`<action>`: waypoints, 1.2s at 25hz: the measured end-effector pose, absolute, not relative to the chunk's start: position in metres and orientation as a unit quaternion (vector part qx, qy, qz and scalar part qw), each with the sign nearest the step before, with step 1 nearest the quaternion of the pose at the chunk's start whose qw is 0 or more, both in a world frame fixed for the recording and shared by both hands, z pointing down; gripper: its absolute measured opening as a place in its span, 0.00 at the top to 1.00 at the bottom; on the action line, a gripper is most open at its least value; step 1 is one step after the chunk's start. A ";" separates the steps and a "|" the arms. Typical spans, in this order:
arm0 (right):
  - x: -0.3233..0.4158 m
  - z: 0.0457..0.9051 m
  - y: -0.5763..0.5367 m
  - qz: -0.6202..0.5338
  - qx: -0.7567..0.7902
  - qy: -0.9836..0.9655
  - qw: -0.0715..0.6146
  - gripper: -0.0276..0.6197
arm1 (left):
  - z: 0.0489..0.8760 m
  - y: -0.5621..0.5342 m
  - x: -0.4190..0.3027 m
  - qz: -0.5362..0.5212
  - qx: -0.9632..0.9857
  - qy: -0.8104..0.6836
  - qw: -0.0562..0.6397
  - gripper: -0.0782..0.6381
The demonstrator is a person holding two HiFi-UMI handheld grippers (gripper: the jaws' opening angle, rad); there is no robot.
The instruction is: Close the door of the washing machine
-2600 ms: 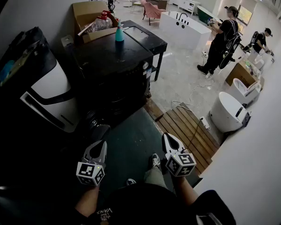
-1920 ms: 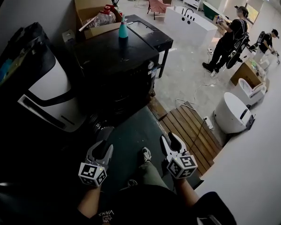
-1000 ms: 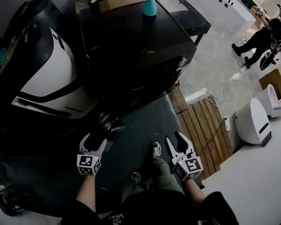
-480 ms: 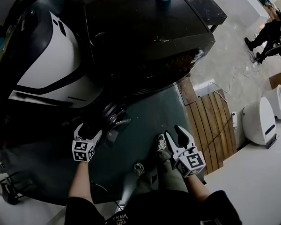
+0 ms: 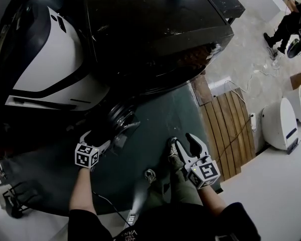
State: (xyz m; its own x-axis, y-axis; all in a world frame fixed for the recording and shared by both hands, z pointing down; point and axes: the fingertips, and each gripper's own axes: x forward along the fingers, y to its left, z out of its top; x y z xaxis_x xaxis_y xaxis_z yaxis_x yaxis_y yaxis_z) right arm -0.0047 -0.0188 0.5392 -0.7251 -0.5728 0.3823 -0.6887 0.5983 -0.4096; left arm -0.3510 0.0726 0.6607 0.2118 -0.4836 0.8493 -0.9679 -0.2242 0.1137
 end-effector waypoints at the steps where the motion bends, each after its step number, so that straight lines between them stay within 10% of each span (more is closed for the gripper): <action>1: -0.003 0.541 -0.017 0.274 0.355 -0.887 0.108 0.69 | 0.661 0.073 -0.350 0.353 0.697 -0.521 0.343 0.30; 30: 0.110 0.536 0.033 0.292 0.496 -0.815 0.073 0.70 | 0.647 0.080 -0.136 0.200 0.758 -0.467 0.409 0.34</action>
